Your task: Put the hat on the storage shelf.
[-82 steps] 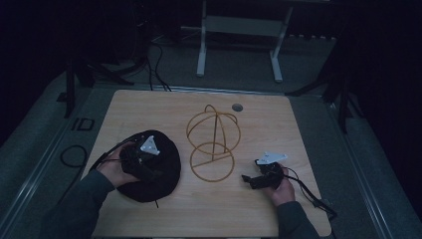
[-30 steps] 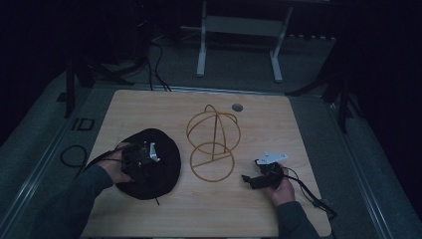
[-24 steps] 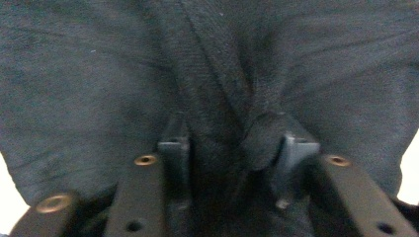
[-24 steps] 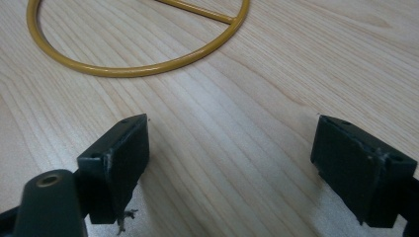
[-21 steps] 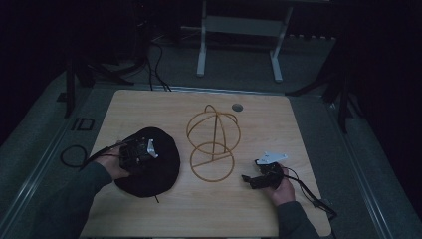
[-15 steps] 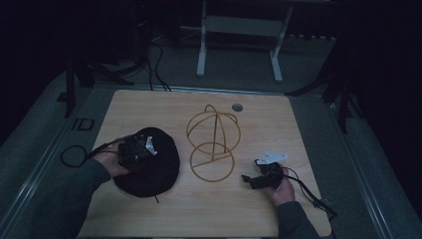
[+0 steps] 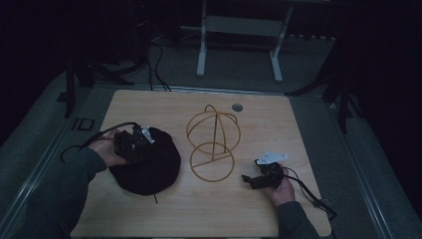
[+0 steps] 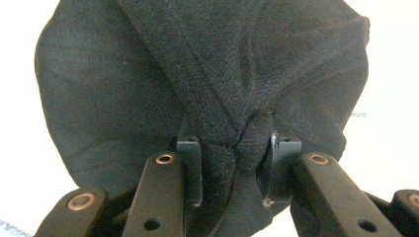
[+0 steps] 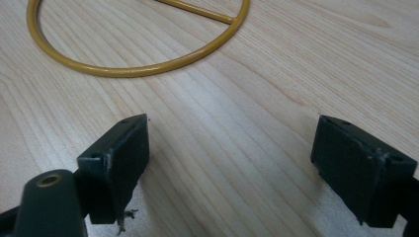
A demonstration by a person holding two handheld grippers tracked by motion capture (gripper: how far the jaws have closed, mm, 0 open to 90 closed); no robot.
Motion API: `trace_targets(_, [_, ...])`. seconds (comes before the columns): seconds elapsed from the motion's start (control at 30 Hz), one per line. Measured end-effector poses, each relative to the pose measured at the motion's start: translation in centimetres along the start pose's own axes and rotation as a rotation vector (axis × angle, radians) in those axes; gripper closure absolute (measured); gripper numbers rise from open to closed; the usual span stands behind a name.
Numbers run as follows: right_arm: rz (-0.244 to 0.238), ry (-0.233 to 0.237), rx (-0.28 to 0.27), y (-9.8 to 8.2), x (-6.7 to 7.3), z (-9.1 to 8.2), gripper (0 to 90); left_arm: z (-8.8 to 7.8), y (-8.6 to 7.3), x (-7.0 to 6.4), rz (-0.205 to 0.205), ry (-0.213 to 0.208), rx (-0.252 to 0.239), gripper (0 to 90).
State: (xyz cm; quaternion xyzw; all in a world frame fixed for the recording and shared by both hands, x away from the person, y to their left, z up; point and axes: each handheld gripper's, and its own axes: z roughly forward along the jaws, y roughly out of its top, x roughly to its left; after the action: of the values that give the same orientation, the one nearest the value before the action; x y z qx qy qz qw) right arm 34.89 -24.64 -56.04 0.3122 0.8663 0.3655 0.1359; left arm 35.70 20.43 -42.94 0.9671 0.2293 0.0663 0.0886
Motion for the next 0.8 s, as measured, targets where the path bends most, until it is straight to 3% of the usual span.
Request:
trace_targets(0.43, [-0.003,0.000,-0.001,0.0,0.0,0.0,14.6,-3.0,1.1,1.2,-0.012,-0.014,-0.009,68.5])
trace_targets(0.8, [-0.001,0.000,-0.001,0.0,0.0,0.0,14.6,-5.5,2.4,1.6,0.012,0.000,-0.022,68.9])
